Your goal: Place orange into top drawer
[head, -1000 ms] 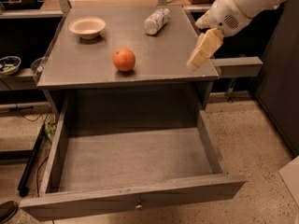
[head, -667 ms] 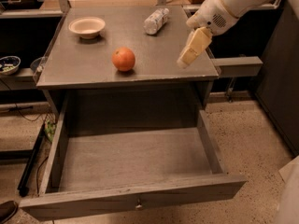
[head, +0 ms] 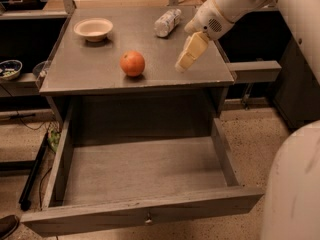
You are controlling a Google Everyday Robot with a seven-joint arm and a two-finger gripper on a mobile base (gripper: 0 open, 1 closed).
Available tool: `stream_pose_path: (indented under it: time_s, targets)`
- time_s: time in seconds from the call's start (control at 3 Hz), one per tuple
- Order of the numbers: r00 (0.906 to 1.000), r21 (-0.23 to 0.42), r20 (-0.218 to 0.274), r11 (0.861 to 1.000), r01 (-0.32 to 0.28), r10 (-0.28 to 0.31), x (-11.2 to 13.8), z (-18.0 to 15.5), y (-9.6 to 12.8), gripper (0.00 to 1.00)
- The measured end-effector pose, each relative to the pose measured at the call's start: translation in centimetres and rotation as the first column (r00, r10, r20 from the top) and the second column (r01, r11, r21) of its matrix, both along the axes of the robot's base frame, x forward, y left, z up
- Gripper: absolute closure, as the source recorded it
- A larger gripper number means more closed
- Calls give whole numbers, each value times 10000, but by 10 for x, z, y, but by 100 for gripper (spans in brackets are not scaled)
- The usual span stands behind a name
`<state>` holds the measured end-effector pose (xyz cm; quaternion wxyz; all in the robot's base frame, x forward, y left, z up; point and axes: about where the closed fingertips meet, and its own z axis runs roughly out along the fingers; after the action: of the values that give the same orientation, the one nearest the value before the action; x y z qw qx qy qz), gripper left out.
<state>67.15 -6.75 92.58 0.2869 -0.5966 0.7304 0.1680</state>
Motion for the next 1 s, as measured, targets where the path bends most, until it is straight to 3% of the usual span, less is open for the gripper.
stream_pose_path:
  time_s: [0.33, 0.67, 1.0]
  targets:
    - [10000, 4, -3, 10000, -1, 1, 0, 0, 0, 0]
    - [9981, 936, -567, 9954, -197, 251, 7, -17, 16, 0]
    - [9960, 1545, -788, 9876, -284, 410, 14, -22, 26, 0]
